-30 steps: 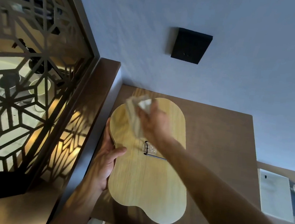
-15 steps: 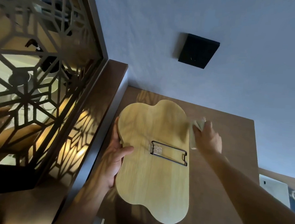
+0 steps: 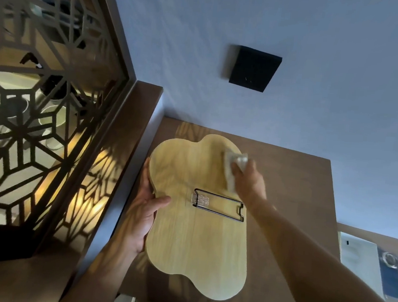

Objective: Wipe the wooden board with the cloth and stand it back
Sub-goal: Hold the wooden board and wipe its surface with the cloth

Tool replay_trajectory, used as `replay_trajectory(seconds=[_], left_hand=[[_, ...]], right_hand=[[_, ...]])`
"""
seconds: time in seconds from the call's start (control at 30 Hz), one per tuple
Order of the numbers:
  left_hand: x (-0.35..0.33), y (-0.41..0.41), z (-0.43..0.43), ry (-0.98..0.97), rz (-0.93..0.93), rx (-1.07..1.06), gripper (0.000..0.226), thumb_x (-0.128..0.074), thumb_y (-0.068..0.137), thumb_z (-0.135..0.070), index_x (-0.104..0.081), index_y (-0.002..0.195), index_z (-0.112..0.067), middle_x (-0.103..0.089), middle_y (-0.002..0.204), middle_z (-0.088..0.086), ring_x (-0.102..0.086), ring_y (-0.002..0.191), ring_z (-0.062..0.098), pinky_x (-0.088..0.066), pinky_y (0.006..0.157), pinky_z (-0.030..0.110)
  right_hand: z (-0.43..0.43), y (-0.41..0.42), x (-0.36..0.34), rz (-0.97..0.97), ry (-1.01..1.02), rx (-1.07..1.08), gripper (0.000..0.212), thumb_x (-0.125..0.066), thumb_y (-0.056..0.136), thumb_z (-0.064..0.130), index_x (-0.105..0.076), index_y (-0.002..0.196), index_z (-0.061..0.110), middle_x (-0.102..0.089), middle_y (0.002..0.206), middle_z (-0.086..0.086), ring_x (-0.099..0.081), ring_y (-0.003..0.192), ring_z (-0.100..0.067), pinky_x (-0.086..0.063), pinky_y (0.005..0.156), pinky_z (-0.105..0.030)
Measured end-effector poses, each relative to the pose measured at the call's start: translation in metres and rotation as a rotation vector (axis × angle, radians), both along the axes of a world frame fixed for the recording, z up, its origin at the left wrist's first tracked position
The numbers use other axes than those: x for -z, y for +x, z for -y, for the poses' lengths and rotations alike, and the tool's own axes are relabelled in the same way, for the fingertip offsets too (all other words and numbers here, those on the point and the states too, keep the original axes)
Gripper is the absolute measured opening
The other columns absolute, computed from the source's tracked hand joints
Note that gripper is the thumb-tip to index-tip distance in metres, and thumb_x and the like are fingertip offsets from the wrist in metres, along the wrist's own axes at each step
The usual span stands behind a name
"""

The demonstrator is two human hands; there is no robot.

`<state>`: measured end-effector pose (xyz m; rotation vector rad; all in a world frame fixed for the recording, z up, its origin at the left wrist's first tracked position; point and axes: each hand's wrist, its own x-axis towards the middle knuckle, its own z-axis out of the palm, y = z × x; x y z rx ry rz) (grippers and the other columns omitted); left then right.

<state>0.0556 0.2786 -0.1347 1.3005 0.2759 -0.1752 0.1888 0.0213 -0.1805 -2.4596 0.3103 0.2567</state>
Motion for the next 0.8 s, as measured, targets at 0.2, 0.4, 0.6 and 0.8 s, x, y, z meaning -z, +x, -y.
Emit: replay_trajectory(seconds=[0.2,0.4,0.6,0.8], left_hand=[[-0.003,-0.002,0.002,-0.02,-0.022,0.006,0.115,-0.082,0.064,-0.03,-0.026,0.16,-0.058,-0.043,0.163,0.002,-0.048,0.147,0.034,-0.04,0.116,0.073],[-0.006,-0.002,0.002,-0.038,-0.002,-0.004,0.108,-0.081,0.07,-0.019,-0.034,0.16,-0.053,-0.051,0.16,0.006,-0.05,0.146,0.04,-0.041,0.114,0.074],[-0.009,0.0,0.003,0.002,0.009,0.002,0.112,-0.081,0.065,-0.027,-0.03,0.162,-0.051,-0.049,0.16,-0.001,-0.05,0.146,0.031,-0.039,0.117,0.072],[-0.003,0.0,0.001,0.002,0.024,0.011,0.108,-0.08,0.065,-0.029,-0.032,0.157,-0.059,-0.047,0.159,-0.002,-0.05,0.146,0.03,-0.043,0.115,0.07]], right_hand=[[0.039,-0.008,-0.011,0.103,-0.216,-0.01,0.039,-0.049,0.095,0.052,-0.039,0.102,0.015,-0.068,0.089,-0.02,-0.063,0.076,-0.043,-0.04,0.06,-0.038],[-0.101,-0.011,-0.07,0.192,0.215,-0.368,0.037,-0.049,0.085,0.067,-0.034,0.098,0.036,-0.062,0.081,0.004,-0.057,0.066,-0.023,-0.037,0.056,-0.03],[-0.069,0.003,-0.028,0.013,0.187,-0.24,0.039,-0.052,0.09,0.06,-0.043,0.103,0.024,-0.06,0.087,-0.003,-0.062,0.078,-0.029,-0.039,0.065,-0.032],[0.048,-0.017,0.019,-0.053,-0.192,0.022,0.04,-0.044,0.096,0.055,-0.041,0.105,0.016,-0.067,0.102,-0.018,-0.064,0.087,-0.038,-0.041,0.066,-0.037]])
